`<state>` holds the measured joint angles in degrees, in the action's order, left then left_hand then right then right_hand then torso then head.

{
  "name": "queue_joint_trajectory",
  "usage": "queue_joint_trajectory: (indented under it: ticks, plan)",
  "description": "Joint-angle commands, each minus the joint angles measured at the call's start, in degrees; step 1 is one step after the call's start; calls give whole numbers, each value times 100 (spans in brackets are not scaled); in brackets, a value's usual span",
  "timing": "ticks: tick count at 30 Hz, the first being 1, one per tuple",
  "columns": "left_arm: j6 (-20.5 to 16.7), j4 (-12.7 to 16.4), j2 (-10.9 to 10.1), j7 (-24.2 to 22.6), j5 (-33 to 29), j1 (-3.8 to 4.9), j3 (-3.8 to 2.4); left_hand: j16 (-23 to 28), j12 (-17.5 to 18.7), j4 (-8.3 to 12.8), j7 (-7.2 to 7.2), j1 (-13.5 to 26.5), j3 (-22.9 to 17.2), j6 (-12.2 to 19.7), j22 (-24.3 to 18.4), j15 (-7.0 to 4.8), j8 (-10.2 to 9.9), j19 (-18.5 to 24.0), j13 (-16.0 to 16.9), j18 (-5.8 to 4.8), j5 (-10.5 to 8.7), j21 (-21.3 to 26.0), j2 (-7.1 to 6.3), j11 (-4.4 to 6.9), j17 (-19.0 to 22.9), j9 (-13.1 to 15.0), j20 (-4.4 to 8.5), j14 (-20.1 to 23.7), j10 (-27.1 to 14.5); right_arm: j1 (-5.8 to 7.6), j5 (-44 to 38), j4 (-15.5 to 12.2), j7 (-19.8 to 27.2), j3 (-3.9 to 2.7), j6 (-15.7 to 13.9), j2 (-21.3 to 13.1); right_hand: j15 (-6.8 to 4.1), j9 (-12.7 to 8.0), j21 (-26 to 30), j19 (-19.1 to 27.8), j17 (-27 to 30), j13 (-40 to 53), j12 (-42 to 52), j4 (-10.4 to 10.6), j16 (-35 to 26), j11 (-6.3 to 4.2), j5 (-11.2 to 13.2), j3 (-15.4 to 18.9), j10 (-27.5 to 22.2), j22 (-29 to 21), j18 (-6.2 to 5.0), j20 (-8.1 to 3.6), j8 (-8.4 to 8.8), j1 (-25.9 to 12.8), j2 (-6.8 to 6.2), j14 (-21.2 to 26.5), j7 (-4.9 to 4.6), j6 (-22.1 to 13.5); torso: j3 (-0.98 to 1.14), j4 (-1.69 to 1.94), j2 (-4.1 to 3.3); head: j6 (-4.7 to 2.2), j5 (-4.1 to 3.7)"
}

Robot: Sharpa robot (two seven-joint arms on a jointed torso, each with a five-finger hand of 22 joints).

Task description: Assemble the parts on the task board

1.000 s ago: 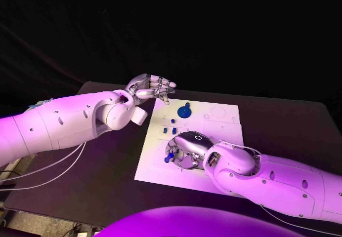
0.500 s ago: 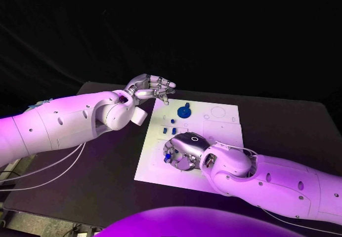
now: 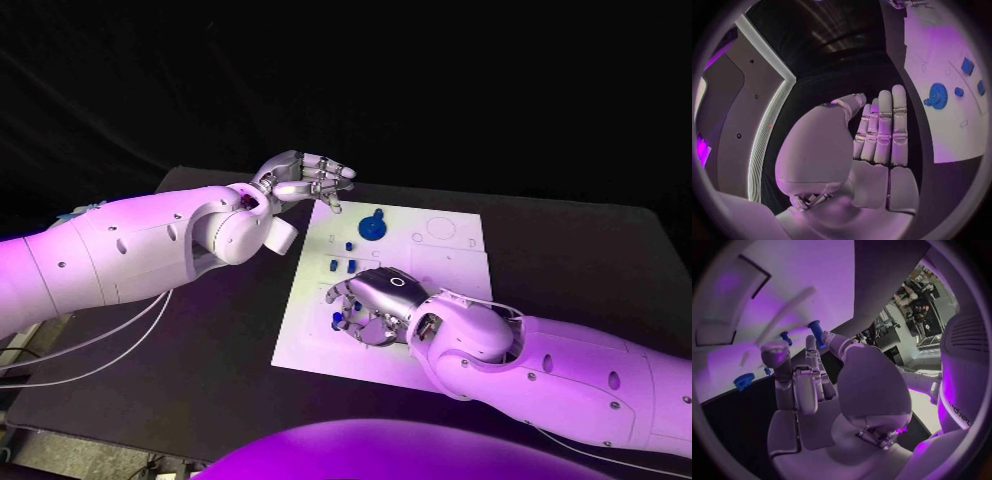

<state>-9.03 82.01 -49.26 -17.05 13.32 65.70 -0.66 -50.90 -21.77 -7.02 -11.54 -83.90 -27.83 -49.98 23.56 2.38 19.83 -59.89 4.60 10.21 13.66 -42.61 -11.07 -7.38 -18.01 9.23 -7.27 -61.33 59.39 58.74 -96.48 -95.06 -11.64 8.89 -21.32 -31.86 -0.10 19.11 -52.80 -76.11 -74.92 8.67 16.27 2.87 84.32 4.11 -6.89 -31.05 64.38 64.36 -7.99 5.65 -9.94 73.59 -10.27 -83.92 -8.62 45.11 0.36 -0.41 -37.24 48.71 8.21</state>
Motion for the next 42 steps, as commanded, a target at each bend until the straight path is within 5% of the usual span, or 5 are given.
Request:
queue_joint_trajectory:
  ticks: [1, 8, 14, 23, 42]
  plan:
    - [58, 11, 1, -61, -32, 6, -5, 30, 21, 20, -6, 53, 5, 42, -5, 16, -14, 23, 9, 32, 11, 20, -12, 15, 2, -6, -5, 30, -41, -7, 50, -101, 123, -1, -696, -107, -27, -13, 49, 2, -236, 14, -25, 8, 24, 0, -10, 46, -45, -10, 33, -25, 49, -34, -58, -334, 0, -75, 4, -6, 4, -5, -12]
    - [52, 11, -12, -65, -37, 5, -4, 30, 21, 20, -6, 53, 5, 42, -5, 16, -14, 23, 9, 32, 11, 20, -12, 15, 2, -6, -5, 30, -41, 41, 853, -466, 771, -42, -1331, -611, -36, 25, -24, -43, -190, 119, 108, 42, 5, -7, -115, 107, 82, 56, 51, -38, 12, -28, -53, -329, -30, 41, -4, -24, 15, -52, -84]
    - [46, 19, -44, -69, -50, 5, -4, 30, 21, 20, -6, 53, 5, 42, -5, 16, -14, 23, 9, 32, 11, 20, -12, 15, 2, -6, -5, 30, -41, 267, 2068, -872, 819, -74, -1000, -1466, -7, 183, -260, -146, -123, 548, 650, 354, -3, 22, -169, 475, 346, 252, 90, 6, -327, -324, -31, -332, -59, 616, -21, -64, 46, -104, -247]
    - [96, 61, -106, -157, -90, 4, -2, 40, 19, 49, 29, 74, 3, -10, -11, 12, 25, 22, 11, 31, 6, 30, -14, 29, -1, 8, -4, 33, -48, 468, 3089, -1185, 52, -78, -376, -2657, -217, 1251, -850, -405, -641, 3835, 3857, 1001, 263, -219, -410, 1390, 393, 764, 209, -177, -1248, -291, 35, -450, 214, 648, -66, -151, 96, -145, -511]
    - [132, 101, -150, -197, -102, 1, 0, 43, 30, 46, 46, 105, 5, 3, -16, 9, 23, 23, 8, 32, 5, 38, -14, 35, -4, 5, -4, 31, -70, 49, 1491, -1462, -1302, -42, -224, -3065, -218, 1545, -1147, -532, -1021, 4947, 4727, 1368, 414, -238, -621, 1909, 780, 996, 266, -200, -1369, -533, -67, -518, 238, 513, -111, -206, 144, -96, -640]
